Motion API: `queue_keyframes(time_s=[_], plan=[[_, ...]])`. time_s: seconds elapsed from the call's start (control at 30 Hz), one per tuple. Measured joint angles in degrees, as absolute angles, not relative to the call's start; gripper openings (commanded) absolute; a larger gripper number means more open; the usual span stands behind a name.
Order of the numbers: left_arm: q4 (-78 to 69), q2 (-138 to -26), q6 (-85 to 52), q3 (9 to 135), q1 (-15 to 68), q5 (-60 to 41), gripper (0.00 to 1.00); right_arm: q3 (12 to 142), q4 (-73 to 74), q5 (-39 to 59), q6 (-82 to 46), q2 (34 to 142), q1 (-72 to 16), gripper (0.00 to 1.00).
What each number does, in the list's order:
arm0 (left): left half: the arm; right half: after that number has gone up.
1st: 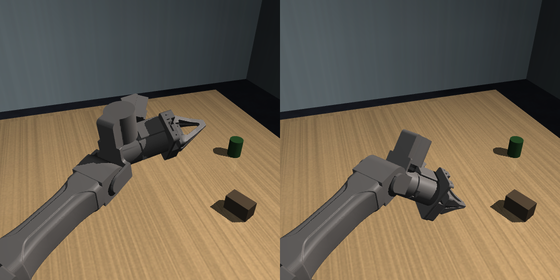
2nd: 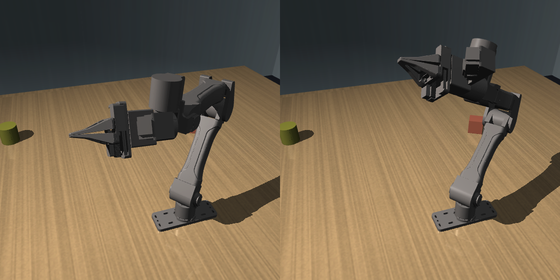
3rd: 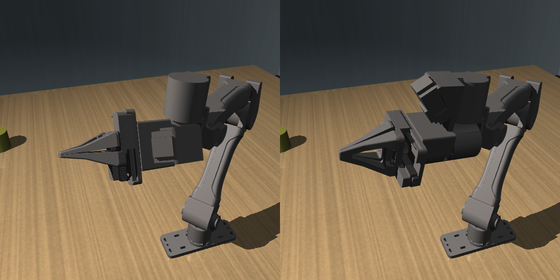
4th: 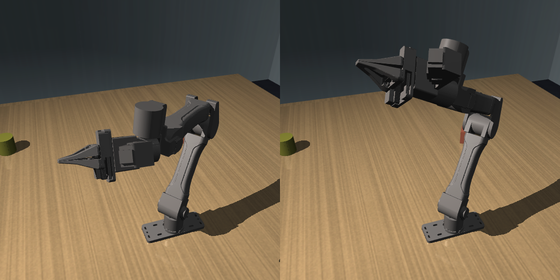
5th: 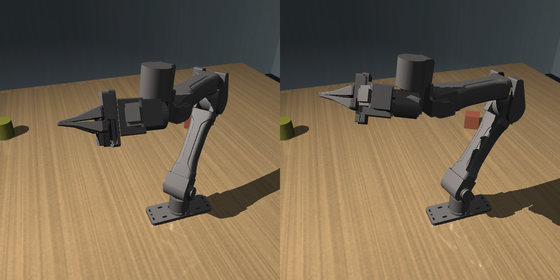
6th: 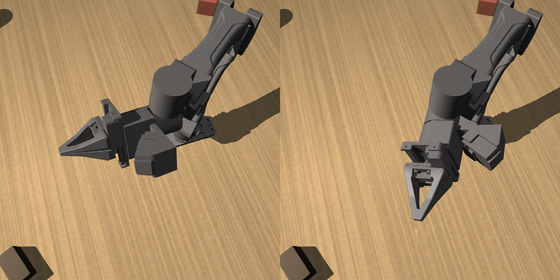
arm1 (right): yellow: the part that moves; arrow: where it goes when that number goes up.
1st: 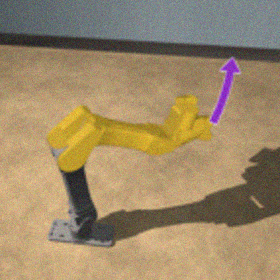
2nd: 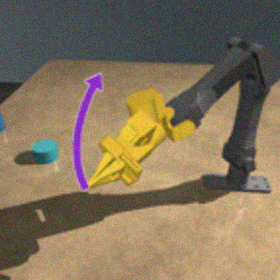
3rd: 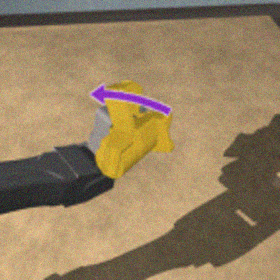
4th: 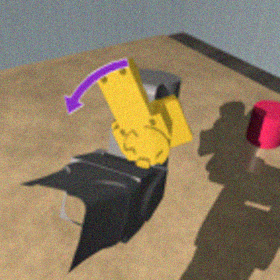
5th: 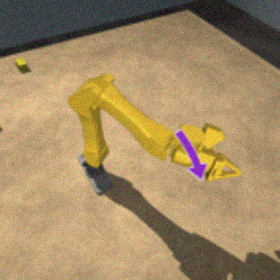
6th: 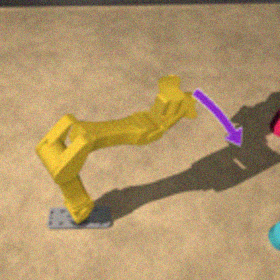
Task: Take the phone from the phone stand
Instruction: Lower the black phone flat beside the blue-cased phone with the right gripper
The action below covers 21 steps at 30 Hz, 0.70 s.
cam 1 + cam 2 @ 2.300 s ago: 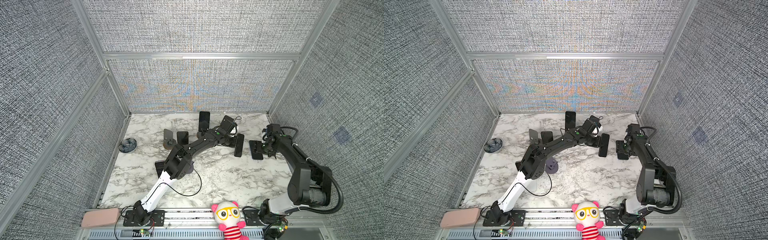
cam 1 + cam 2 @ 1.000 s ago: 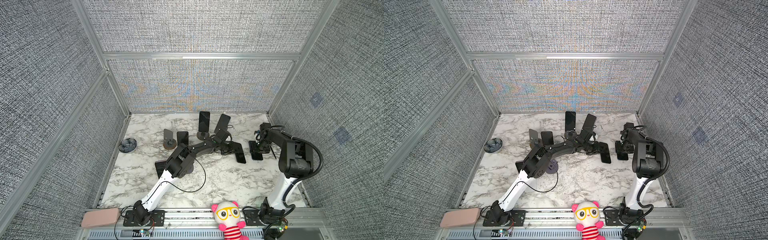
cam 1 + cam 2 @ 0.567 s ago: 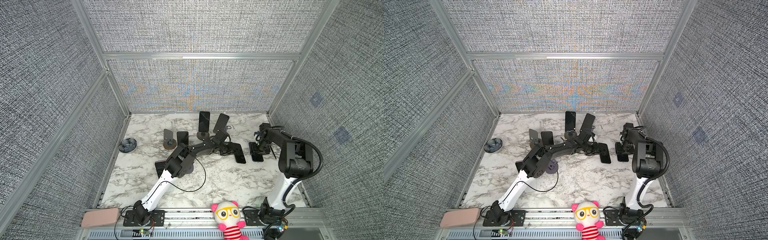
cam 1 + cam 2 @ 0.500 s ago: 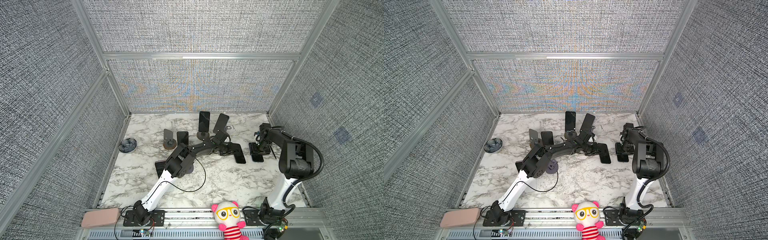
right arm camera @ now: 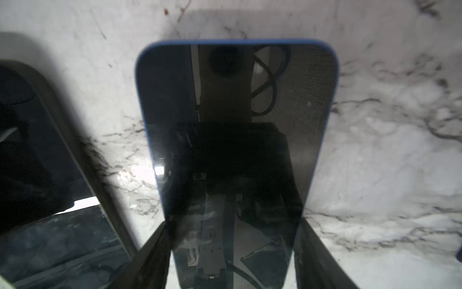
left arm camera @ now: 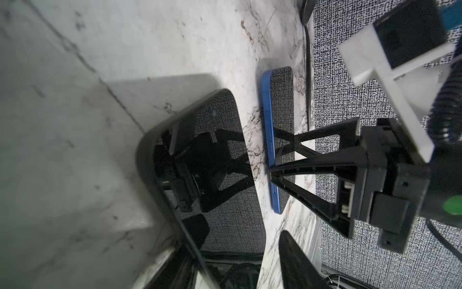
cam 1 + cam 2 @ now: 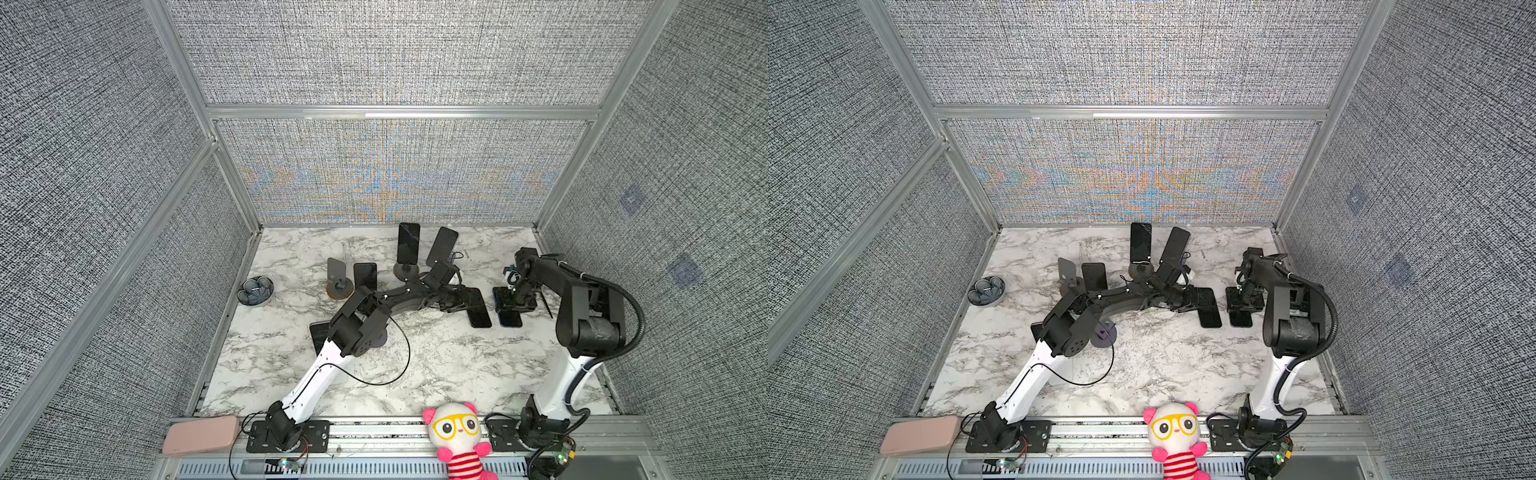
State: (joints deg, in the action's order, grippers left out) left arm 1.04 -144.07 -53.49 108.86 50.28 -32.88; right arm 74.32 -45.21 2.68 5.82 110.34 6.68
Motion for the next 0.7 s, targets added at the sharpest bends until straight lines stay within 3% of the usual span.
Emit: queue_keyframes(time_s=[0.37,0.7], plan=[[0.9,-143.8,-52.5,108.6,50.7,-32.5,0.59,73.4,-44.9,8.6,6.7,109.4,5.4,0.59],[-0.1,-143.4,-51.0,108.5,51.1,-33.0,0.78,72.6,-45.9,11.5,7.3,106.7,5.2,0.72]])
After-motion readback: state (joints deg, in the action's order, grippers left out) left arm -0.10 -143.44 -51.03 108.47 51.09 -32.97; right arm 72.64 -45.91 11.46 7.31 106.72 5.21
